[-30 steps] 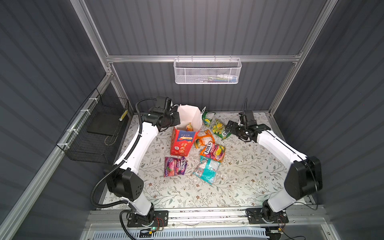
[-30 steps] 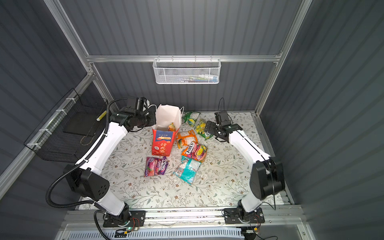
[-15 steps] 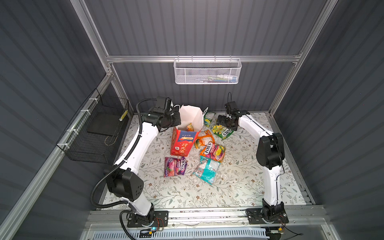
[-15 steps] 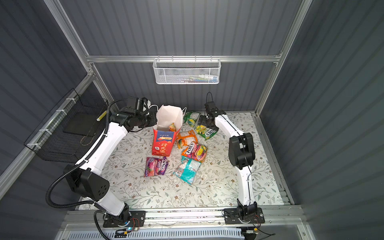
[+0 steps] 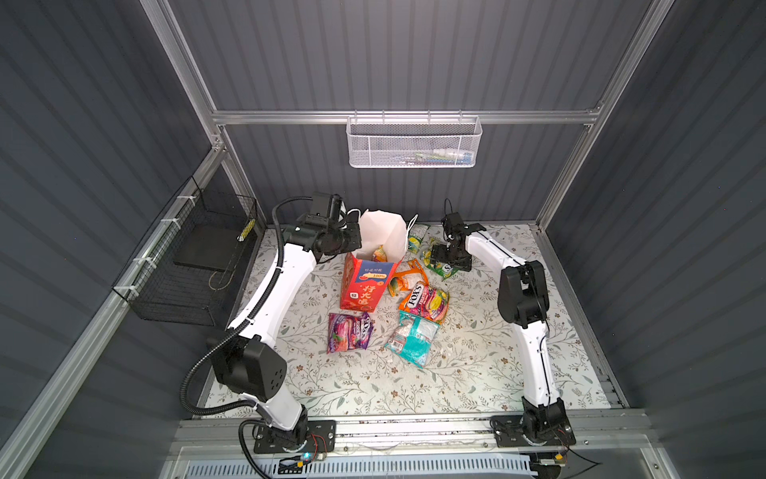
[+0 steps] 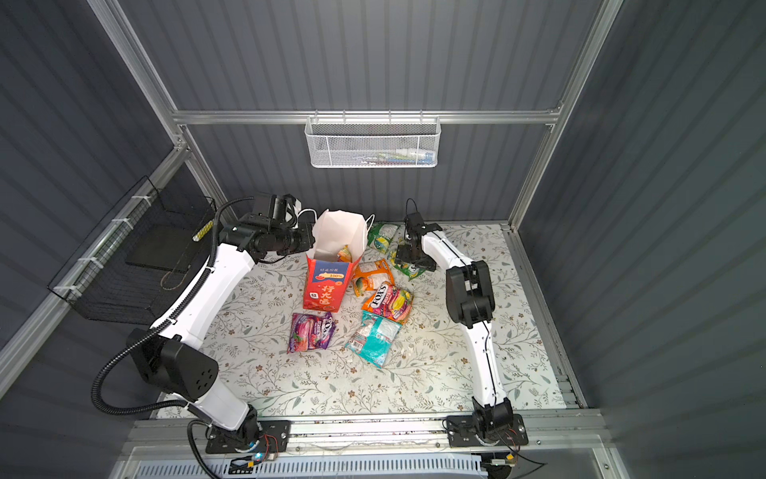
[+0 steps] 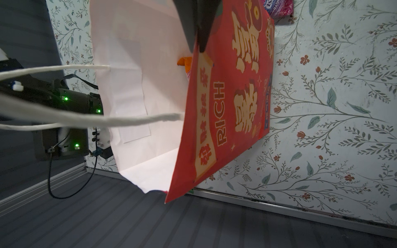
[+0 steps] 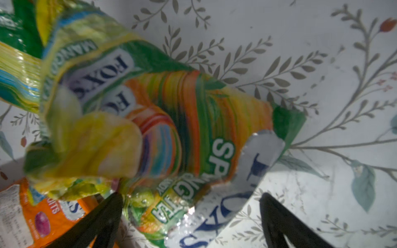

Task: Place the snacks into the paper bag
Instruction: Pick up the snack from the top-center of the table.

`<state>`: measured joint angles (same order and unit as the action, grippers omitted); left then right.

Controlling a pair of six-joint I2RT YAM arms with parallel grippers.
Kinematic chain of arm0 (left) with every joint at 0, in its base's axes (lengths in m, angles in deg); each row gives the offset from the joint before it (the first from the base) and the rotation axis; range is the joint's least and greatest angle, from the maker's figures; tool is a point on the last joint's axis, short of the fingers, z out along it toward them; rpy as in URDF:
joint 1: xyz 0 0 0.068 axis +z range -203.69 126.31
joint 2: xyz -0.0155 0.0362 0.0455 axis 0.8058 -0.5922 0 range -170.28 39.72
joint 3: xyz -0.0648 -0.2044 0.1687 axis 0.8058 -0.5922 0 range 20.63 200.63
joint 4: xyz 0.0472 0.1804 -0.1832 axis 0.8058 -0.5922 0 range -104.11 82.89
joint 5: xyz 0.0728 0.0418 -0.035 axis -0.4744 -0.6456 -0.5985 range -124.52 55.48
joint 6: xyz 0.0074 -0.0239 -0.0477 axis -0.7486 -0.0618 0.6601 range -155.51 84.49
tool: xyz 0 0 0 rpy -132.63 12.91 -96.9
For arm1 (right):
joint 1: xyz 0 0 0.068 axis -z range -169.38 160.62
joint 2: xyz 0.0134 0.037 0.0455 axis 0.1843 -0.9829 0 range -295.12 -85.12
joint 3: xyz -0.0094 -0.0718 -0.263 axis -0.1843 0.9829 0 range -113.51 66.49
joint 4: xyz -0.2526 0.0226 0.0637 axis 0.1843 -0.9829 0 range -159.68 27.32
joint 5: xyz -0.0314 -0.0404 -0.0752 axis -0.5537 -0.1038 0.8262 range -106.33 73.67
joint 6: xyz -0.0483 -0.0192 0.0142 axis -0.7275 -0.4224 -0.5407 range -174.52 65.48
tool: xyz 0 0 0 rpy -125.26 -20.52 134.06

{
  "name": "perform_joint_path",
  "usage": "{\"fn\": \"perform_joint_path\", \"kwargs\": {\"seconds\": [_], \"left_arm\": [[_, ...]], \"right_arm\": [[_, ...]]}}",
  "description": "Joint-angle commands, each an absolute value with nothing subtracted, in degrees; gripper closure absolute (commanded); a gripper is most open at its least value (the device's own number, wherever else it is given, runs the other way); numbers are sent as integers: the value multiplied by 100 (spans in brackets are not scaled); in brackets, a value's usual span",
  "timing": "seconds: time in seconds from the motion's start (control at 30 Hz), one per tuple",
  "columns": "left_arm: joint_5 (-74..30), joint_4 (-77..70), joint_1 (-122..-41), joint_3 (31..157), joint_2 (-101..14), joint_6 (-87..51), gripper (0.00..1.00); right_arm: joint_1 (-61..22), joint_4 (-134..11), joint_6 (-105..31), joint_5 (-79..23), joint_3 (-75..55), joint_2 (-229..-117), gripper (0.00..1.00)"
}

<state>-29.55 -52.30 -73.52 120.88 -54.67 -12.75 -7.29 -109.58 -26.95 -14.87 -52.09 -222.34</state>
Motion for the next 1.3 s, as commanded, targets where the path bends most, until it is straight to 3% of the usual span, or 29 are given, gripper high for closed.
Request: {"fn": "perform_joint_path", "kwargs": {"seconds": [0.0, 0.1, 0.33, 0.53, 0.73, 1.1, 1.27], "left_arm": [[-2802, -5325, -7390, 12214, -5495, -1213, 100], [-2801, -5291, -7390, 12188, -5467, -1213, 100], [-2793, -5290, -7387, 12195, -5467, -1231, 100], [-2793, -5298, -7390, 12212, -5459, -1255, 100], [-2784, -5264, -7390, 12186, -5423, -1257, 100], [-2775, -5258, -7390, 12190, -5432, -1275, 100], [-2742, -5260, -7389, 12196, -5452, -1277, 100]], "right_arm": [[-696, -11177, -2780, -1473, -5349, -22336, 1], [-686, -11125, -2837, -1520, -5341, -22332, 6], [-570, -10947, -2817, -1844, -5103, -22240, 33], [-451, -10617, -2711, -2269, -4536, -21991, 46], [-406, -10341, -2666, -2447, -4085, -21850, 70], [-388, -9886, -2616, -2643, -3323, -21225, 97], [-372, -9337, -2476, -2755, -2477, -20389, 100]]}}
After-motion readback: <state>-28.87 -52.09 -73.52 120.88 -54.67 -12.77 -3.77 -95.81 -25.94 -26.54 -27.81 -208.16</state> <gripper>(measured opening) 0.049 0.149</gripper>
